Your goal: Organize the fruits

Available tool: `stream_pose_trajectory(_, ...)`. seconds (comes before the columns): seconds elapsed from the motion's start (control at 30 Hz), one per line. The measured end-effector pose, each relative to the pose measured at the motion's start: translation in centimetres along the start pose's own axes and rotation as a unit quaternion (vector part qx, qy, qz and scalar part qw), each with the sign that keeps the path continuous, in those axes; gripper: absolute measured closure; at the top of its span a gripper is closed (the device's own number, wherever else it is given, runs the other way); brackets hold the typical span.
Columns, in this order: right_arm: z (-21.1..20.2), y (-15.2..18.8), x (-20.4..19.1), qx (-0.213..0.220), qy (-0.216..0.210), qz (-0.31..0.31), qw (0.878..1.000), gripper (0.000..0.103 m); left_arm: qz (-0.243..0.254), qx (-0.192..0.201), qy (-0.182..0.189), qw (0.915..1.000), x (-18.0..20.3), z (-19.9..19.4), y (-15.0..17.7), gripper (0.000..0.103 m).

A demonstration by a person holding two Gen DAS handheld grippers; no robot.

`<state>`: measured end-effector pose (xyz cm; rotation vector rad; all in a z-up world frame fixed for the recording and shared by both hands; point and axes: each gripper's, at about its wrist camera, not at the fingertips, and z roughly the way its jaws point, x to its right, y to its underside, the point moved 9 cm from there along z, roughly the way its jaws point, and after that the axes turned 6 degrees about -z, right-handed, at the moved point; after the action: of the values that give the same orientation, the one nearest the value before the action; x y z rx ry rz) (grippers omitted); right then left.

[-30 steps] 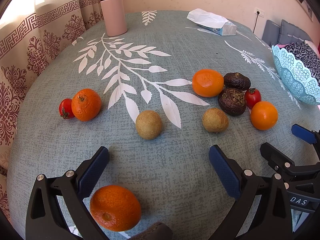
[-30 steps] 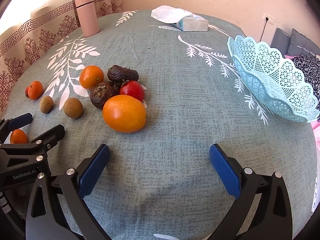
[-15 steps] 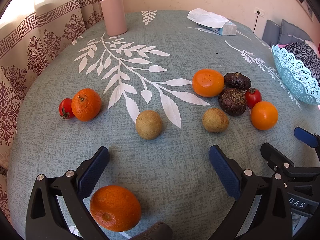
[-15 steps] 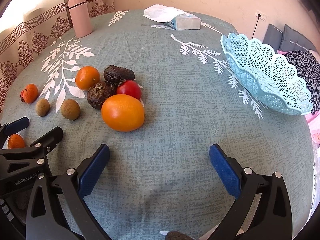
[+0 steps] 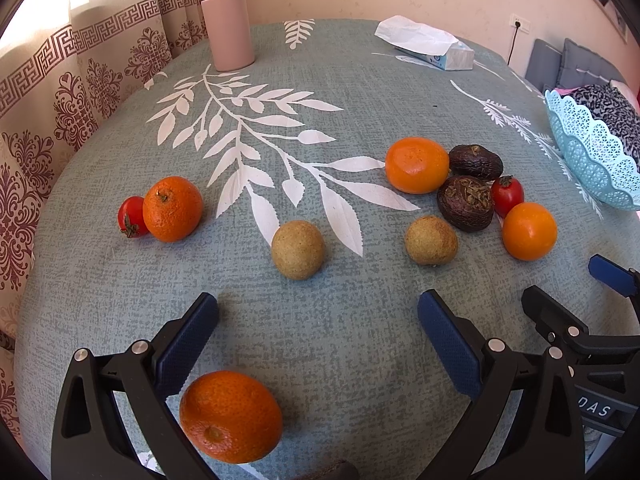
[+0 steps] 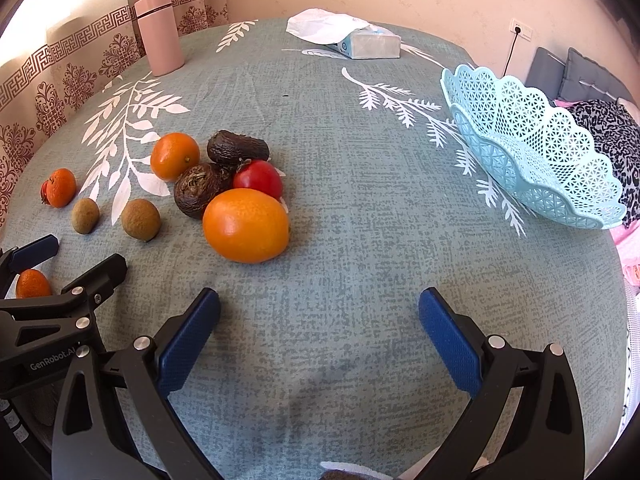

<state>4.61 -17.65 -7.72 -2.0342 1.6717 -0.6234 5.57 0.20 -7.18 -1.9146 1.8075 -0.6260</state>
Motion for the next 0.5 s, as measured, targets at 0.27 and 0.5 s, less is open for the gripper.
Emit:
stream_pose_trajectory(0.27, 0.09, -0.01, 0.02, -0.004, -0.009, 0.003, 1.000, 0.002, 0.001, -0.001, -0.001, 1.0000, -0.03, 0.08, 0.12, 0.005)
stream_pose_trajectory(0.5, -0.01, -0.14, -0.66, -0.012, -0.026, -0.017, 0.999, 0.002, 0.001, 0.000, -0.001, 1.0000, -0.06, 0.08, 0.12, 0.005)
